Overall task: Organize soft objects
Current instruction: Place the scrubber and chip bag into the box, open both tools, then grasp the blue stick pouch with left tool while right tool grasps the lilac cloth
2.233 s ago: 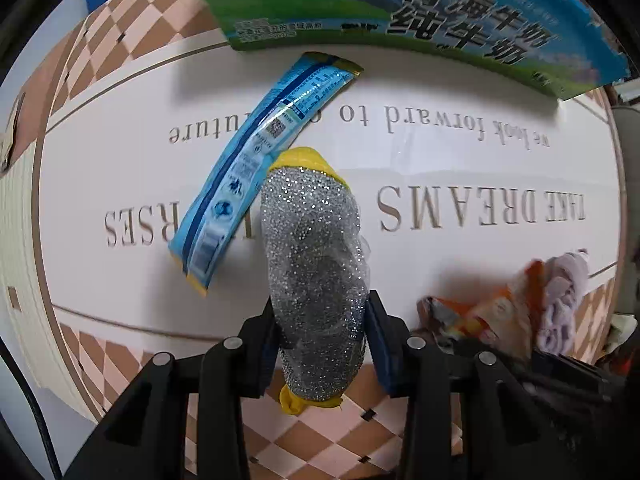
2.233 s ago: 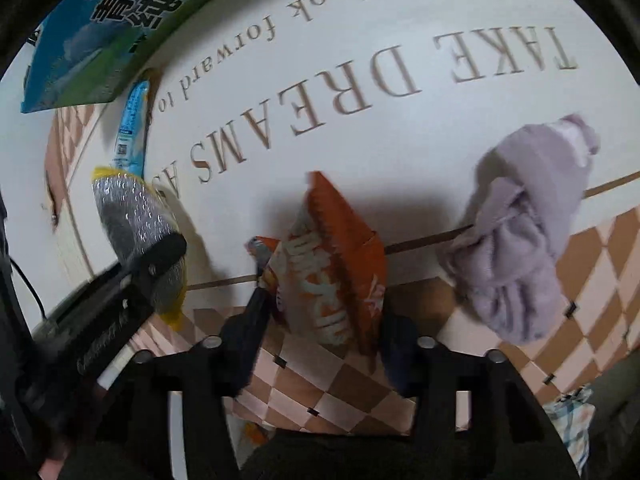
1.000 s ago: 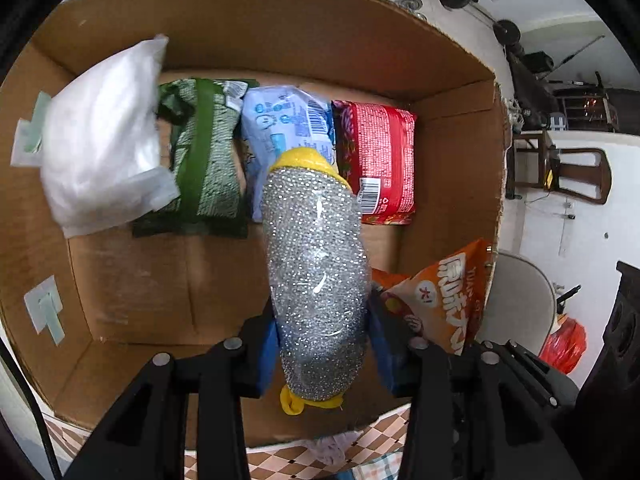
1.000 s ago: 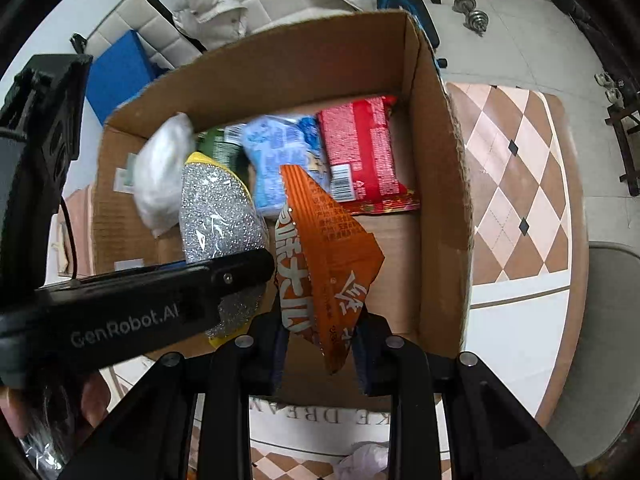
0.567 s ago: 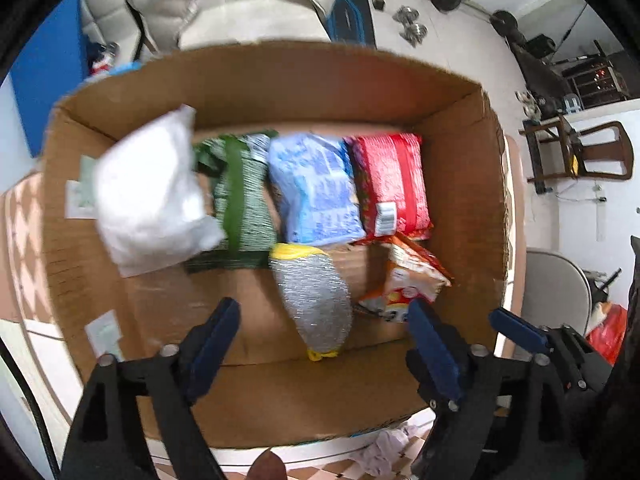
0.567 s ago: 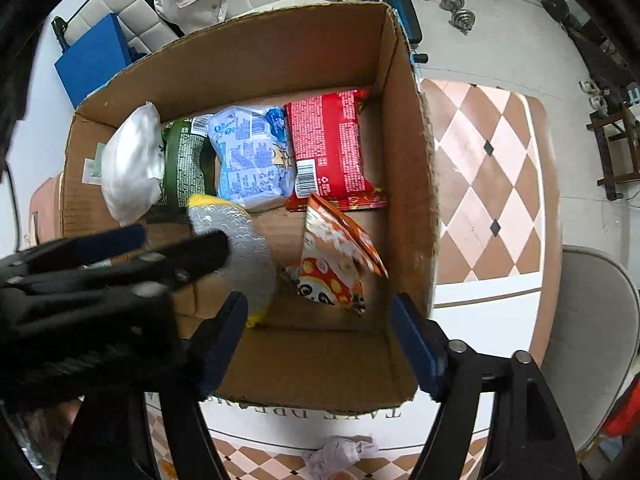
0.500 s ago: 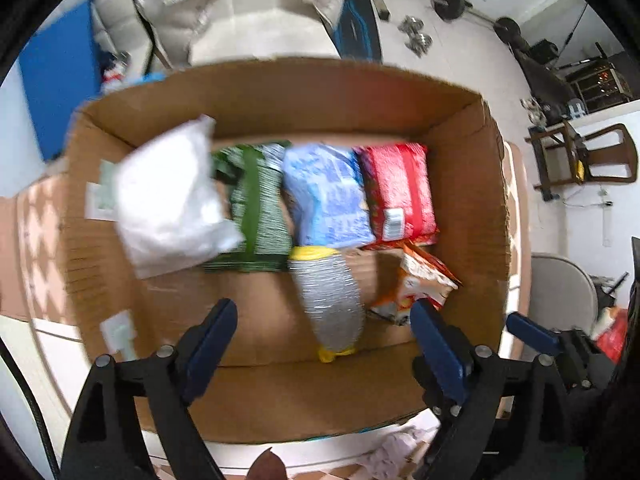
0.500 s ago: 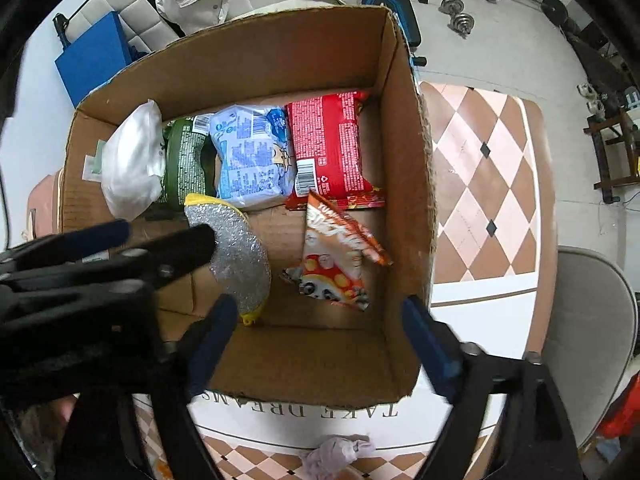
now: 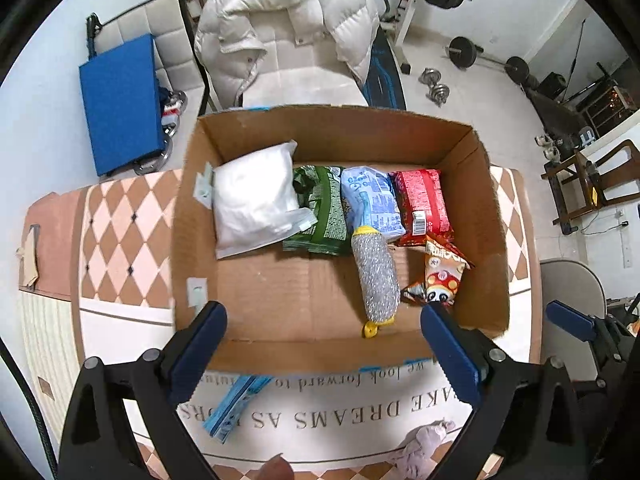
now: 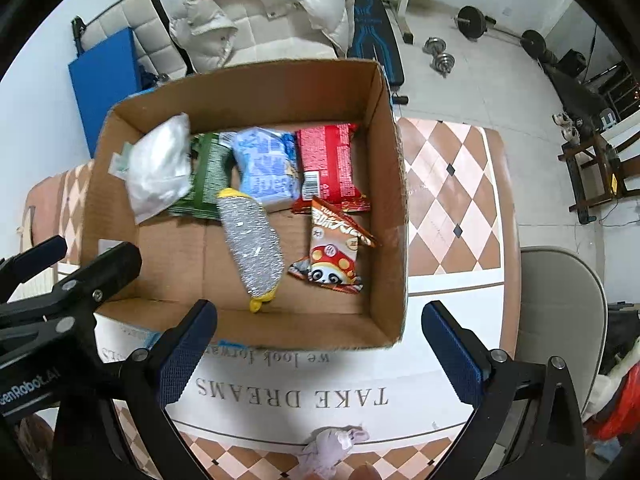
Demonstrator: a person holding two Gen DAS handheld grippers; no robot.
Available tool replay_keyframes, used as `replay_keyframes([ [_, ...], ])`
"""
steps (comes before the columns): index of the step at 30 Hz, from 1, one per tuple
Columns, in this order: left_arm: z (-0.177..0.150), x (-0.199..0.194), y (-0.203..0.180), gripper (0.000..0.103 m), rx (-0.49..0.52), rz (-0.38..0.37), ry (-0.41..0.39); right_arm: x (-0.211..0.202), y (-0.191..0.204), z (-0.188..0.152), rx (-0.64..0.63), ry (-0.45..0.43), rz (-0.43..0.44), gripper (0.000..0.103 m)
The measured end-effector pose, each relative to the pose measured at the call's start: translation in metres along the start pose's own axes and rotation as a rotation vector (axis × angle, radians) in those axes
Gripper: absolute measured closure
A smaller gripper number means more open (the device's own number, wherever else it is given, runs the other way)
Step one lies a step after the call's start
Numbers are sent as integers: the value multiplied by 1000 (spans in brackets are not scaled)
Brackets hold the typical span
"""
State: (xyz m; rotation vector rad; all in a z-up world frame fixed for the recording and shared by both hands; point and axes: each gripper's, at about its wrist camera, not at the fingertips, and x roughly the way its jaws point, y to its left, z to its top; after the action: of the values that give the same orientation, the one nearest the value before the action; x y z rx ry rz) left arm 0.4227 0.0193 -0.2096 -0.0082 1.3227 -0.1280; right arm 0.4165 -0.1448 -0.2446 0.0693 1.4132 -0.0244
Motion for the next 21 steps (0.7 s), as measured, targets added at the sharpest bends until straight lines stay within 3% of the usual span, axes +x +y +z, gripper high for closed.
replay_keyframes([
  [7, -27, -42, 12, 4, -3, 36, -80, -22, 4, -34, 57, -28, 98, 0],
  [12, -82, -48, 32, 4, 13, 105, -143, -21, -6, -87, 121, -36, 121, 0],
  [17, -135, 24, 51, 4, 174, 285, 12, 23, -19, -152, 167, 73, 106, 0],
  [21, -147, 75, 72, 6, 175, 303, 120, 71, -32, -185, 219, 177, 90, 0],
])
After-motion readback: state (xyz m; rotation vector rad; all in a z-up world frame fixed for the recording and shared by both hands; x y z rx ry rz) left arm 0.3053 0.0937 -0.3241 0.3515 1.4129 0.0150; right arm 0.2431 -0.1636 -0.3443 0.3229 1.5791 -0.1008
